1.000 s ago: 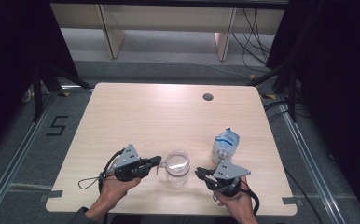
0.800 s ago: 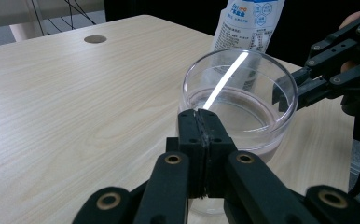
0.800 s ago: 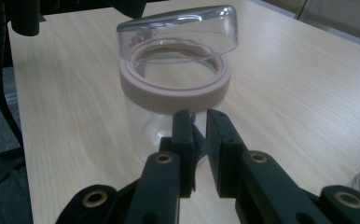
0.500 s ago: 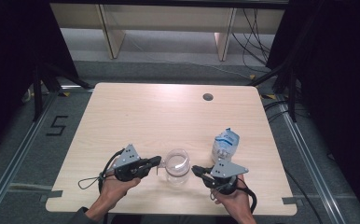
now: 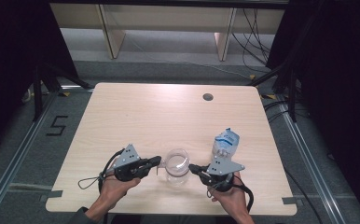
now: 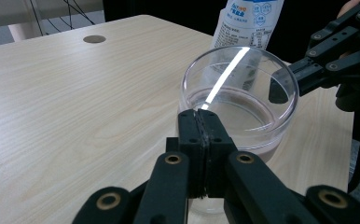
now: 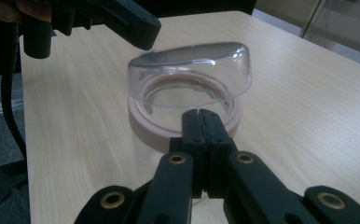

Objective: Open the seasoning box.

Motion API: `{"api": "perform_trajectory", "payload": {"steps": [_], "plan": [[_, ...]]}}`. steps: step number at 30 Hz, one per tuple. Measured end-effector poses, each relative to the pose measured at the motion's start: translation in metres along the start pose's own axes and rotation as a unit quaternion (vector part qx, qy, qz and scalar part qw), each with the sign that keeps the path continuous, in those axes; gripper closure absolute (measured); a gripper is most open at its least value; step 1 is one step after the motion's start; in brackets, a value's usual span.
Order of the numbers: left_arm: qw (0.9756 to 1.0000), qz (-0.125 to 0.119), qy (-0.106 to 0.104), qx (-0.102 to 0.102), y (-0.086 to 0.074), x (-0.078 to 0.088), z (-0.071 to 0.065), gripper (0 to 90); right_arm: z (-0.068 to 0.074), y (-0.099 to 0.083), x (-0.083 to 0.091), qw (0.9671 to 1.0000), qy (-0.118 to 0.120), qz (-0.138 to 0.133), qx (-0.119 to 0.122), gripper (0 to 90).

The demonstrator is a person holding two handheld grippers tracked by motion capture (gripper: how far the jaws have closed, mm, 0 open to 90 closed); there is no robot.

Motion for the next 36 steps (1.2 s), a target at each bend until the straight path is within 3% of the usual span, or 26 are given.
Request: {"api": "perform_trajectory", "payload": {"steps": [1,4,9,13,14,15,17,22,23,24,30,31,36], "plan": [[1.0,0.0,0.0,0.0,0.0,0.0,0.0,88.1,-0.001,0.001,-0.001,0.9999,0.001,-0.007,0.009,90.0],[1.0,0.004,0.003,0.004,0.0,0.002,0.001,84.0,0.0,0.004,-0.001,1.0,-0.003,-0.004,0.005,90.0],[0.9999,-0.007,0.002,0.014,0.002,0.01,0.003,60.7,-0.001,0.007,-0.003,0.9999,0.003,-0.009,0.007,90.0],[0.9998,0.013,0.012,-0.003,-0.006,0.02,0.003,42.0,-0.001,0.013,-0.003,0.9998,-0.005,-0.013,0.011,90.0],[0.9998,0.015,0.013,0.0,-0.01,0.021,0.002,38.2,-0.002,0.015,-0.003,0.9997,-0.003,-0.015,0.02,90.0],[0.9996,0.022,0.017,0.003,-0.013,0.023,0.002,34.8,0.0,0.016,-0.003,0.9998,-0.006,-0.015,0.007,90.0],[0.9994,0.029,0.018,0.001,-0.018,0.026,0.002,29.3,0.0,0.018,-0.004,0.9998,-0.002,-0.017,0.011,90.0],[0.9988,0.04,0.029,0.003,-0.025,0.03,-0.002,25.2,0.002,0.023,-0.005,0.9998,-0.006,-0.019,0.01,90.0],[0.999,0.036,0.027,0.002,-0.025,0.029,-0.002,25.3,0.002,0.024,-0.005,0.9997,0.004,-0.016,0.017,90.0],[0.999,0.039,0.023,-0.005,-0.025,0.03,-0.002,25.2,0.002,0.025,-0.006,0.9996,-0.002,-0.022,0.016,90.0],[0.9985,0.05,0.022,-0.002,-0.032,0.031,-0.002,24.3,0.004,0.03,-0.007,0.9996,0.0,-0.026,0.015,90.0],[0.9984,0.051,0.023,-0.004,-0.033,0.031,-0.001,24.2,0.002,0.031,-0.007,0.9994,0.003,-0.025,0.024,90.0],[0.9981,0.052,0.031,0.007,-0.036,0.036,0.0,23.1,0.004,0.034,-0.008,0.9994,0.007,-0.025,0.021,90.0]]}}
Point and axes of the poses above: each handheld gripper's, and its own axes: x roughly backward along the jaws, y roughly out of its top, z roughly to its left, the point moved 6 cm from there along -x, roughly forward along the jaws, and after that the axes turned 10 degrees about -z, right-handed, at the moved point
